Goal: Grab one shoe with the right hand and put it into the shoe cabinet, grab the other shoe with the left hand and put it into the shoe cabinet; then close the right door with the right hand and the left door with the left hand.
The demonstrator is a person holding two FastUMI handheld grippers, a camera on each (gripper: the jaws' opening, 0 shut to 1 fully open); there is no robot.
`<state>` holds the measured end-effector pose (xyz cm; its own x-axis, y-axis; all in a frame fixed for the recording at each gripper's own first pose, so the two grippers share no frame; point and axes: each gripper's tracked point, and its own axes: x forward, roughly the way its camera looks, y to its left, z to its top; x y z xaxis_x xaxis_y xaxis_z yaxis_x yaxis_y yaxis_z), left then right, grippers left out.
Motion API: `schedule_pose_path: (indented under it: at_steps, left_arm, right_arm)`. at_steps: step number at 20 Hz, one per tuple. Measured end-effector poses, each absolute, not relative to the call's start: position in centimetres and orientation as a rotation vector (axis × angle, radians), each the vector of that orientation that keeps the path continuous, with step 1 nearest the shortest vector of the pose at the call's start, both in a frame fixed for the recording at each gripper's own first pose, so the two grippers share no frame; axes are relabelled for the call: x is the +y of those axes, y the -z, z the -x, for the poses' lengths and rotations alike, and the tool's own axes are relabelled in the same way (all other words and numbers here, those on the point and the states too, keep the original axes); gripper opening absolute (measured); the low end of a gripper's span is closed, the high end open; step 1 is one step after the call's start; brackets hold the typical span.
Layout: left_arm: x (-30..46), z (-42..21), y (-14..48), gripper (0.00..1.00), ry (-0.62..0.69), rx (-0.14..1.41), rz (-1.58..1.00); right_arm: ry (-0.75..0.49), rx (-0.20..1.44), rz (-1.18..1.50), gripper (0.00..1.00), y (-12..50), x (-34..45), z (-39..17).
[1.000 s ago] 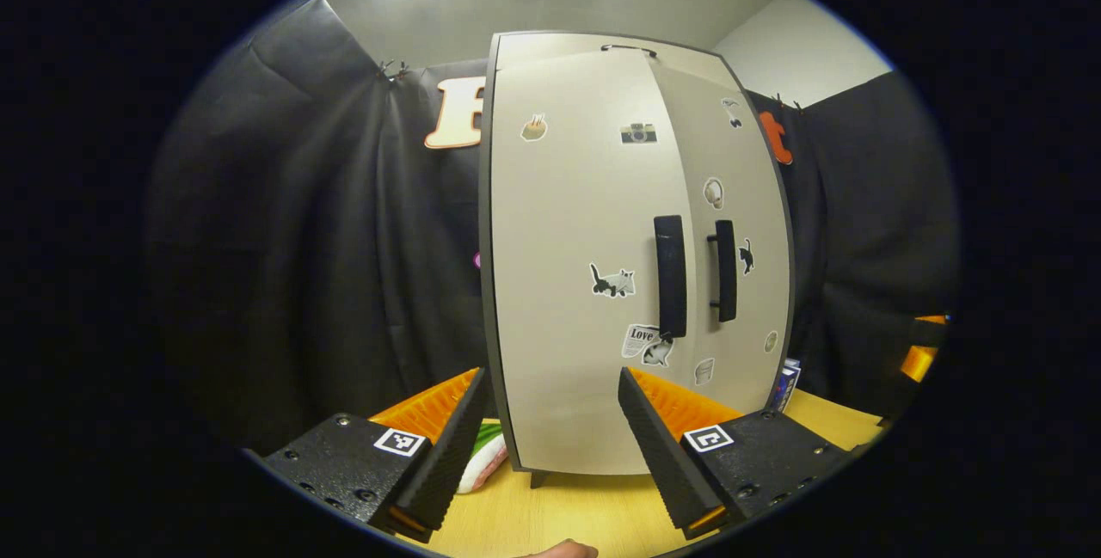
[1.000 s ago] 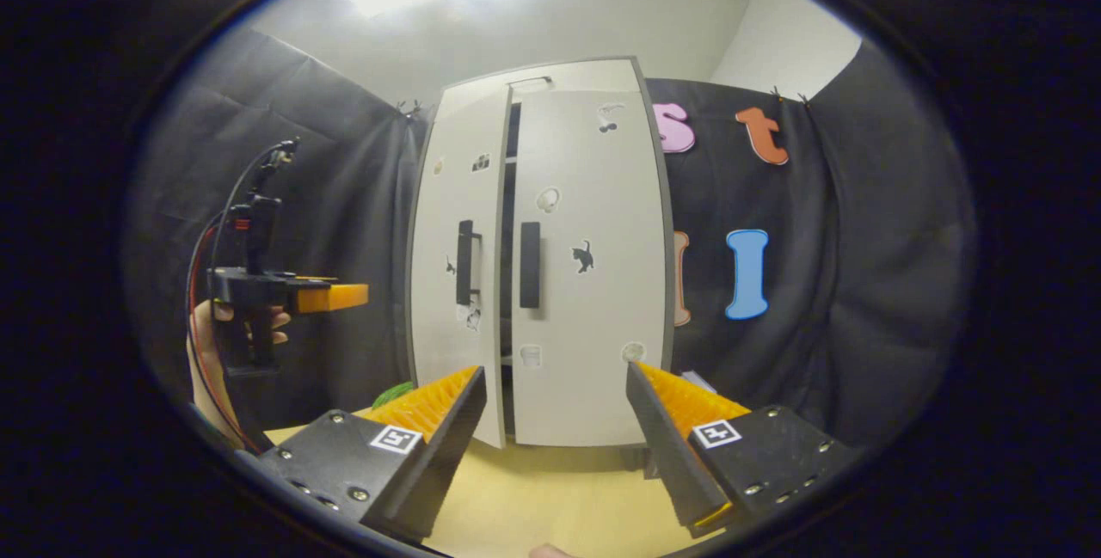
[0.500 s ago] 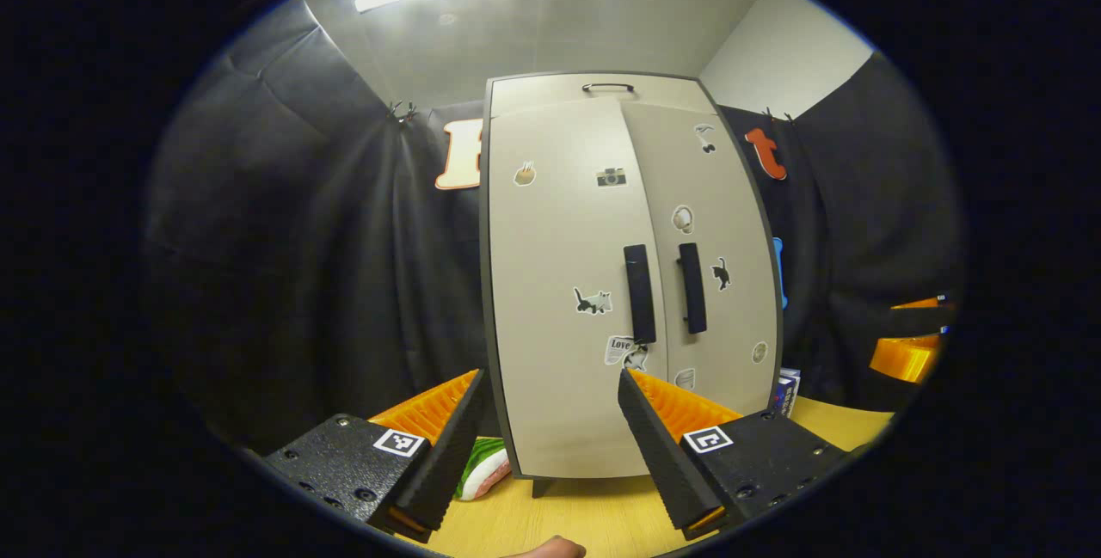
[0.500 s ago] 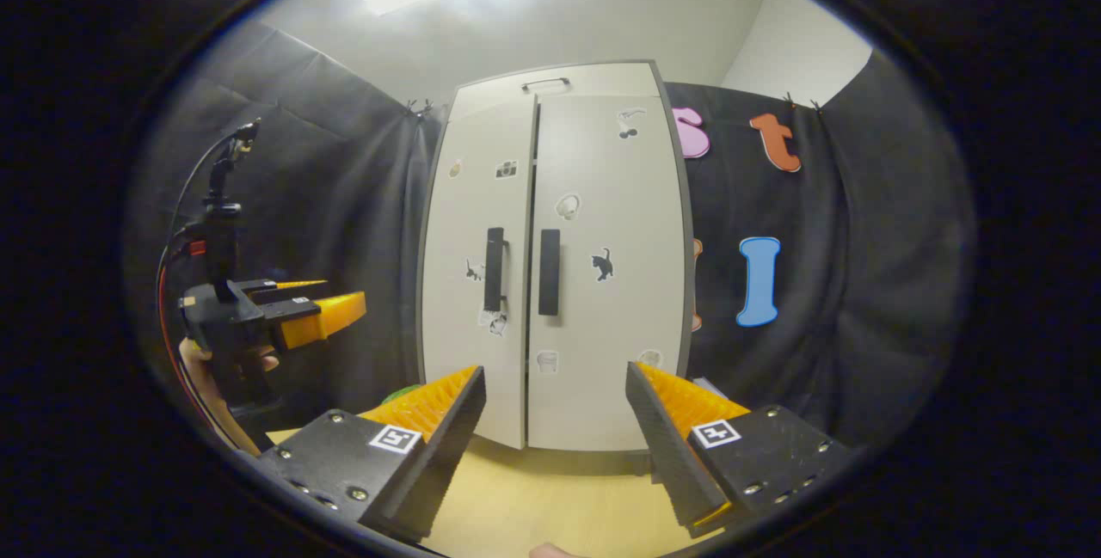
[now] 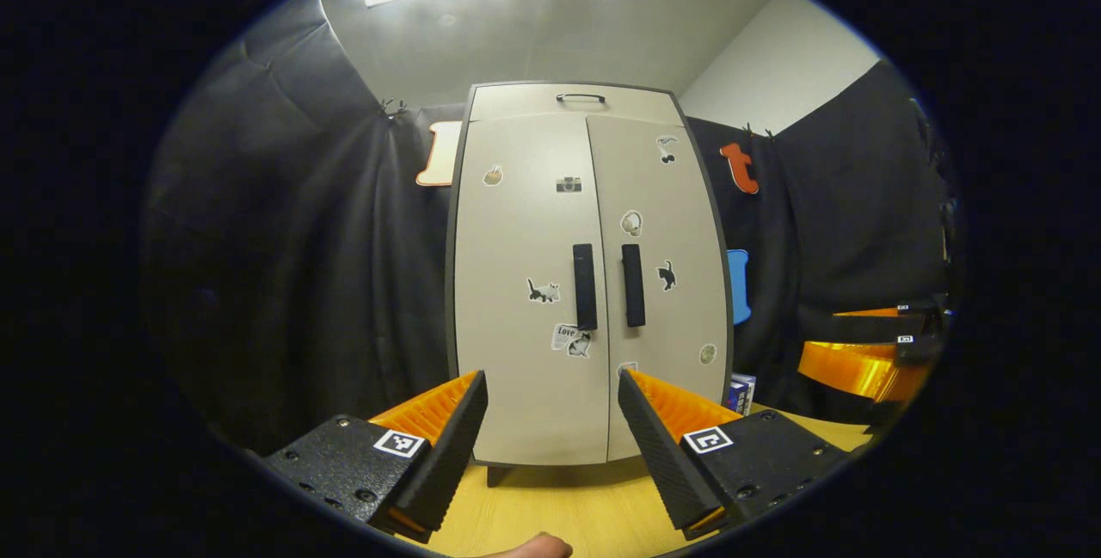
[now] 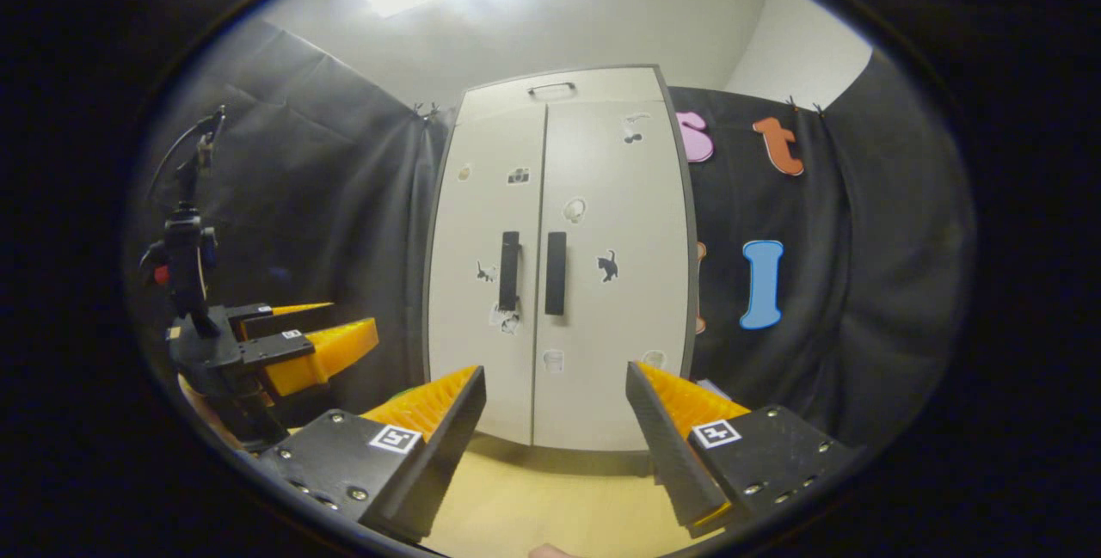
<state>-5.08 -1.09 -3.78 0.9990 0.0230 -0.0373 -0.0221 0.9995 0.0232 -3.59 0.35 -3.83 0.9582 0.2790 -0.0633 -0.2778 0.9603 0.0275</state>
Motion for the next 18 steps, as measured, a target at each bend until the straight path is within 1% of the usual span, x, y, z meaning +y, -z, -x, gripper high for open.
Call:
schedule_pose_path:
  at_steps: [1,2,3,4,5,6,7,12,18]
  left_arm:
    - [-1.2,5.4,4.5,0.94,-0.027,0.049,-0.01]
    - [-1.5,5.4,4.9,0.94,-0.023,0.062,0.002]
    - [-2.0,5.3,5.1,0.94,-0.017,0.075,0.01]
    - [-2.3,5.0,5.0,0.94,-0.015,0.08,0.006]
    - [-2.4,4.8,4.8,0.94,-0.016,0.083,-0.006]
    - [-2.5,4.7,4.6,0.94,-0.02,0.081,-0.015]
    - [-2.7,4.6,4.3,0.94,-0.016,0.071,-0.016]
    - [-3.9,4.9,4.5,0.94,0.025,0.076,-0.011]
    - [-4.4,4.9,4.7,0.94,0.038,0.077,-0.014]
  right_arm:
    - [-0.285,0.066,-0.025,0.94,3.9,0.2,3.9]
    - [-0.291,0.057,-0.027,0.99,3.7,0.1,4.3]
    - [-0.293,0.043,-0.025,0.99,3.3,0.0,4.6]
    - [-0.289,0.028,-0.022,0.94,2.9,-0.3,4.9]
    - [-0.281,0.016,-0.023,0.99,2.5,-0.8,5.1]
    - [-0.275,0.007,-0.024,0.94,2.3,-1.2,5.2]
    - [-0.27,0.002,-0.025,0.98,2.0,-1.5,5.4]
    - [-0.231,-0.016,-0.007,0.98,1.6,-3.3,5.8]
    - [-0.228,-0.008,-0.008,0.99,2.0,-3.2,5.8]
